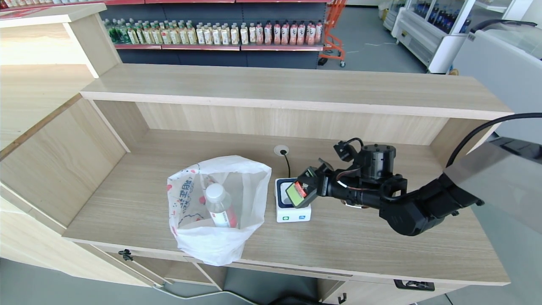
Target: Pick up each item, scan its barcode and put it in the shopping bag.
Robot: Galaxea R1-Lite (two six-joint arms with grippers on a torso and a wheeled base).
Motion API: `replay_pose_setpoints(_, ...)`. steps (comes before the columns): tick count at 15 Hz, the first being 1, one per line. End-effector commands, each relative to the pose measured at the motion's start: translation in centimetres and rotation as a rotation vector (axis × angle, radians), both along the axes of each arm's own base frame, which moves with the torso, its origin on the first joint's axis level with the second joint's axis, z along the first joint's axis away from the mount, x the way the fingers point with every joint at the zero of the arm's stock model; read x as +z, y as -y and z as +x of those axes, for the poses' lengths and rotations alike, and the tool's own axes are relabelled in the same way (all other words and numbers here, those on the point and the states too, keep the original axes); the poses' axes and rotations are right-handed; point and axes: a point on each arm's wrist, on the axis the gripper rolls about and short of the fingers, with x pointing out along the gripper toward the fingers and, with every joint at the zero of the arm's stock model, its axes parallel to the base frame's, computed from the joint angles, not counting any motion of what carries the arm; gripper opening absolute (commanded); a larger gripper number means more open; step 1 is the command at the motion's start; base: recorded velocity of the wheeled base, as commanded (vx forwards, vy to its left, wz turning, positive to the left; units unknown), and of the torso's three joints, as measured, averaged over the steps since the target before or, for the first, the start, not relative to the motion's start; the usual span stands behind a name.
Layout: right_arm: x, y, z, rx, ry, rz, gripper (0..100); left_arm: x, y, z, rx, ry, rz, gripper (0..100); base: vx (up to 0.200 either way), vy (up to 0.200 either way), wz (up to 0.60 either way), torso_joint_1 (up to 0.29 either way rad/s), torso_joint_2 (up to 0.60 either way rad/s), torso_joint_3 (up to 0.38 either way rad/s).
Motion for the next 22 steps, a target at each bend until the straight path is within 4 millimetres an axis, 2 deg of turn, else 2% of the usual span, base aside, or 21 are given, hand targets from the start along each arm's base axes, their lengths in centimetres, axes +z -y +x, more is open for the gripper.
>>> replay_pose_setpoints(1,-0.9,0.0,0.6,-0.003,-0.013,-0.003,0,0.0,0.0,0.0,0.000,0.001,0.000,100,0.000,0.000,0.00,0.000,0.00,0.000)
replay_pose_setpoints(9,-1.6,-0.7,2.1,0.007,-0.028,0.035,0,0.0,0.0,0.0,0.000,0.001,0.000,100,0.000,0.000,0.00,0.000,0.00,0.000)
replay_pose_setpoints(14,-2.5,-0.9,2.3,0.013,-0.020,0.043,0,0.0,0.0,0.0,0.000,0.000,0.000,100,0.000,0.000,0.00,0.000,0.00,0.000)
replay_pose_setpoints(22,-1.5,-0.6,2.0,-0.006,-0.030,0.109,0,0.0,0.0,0.0,0.000,0.001,0.003,100,0.000,0.000,0.00,0.000,0.00,0.000)
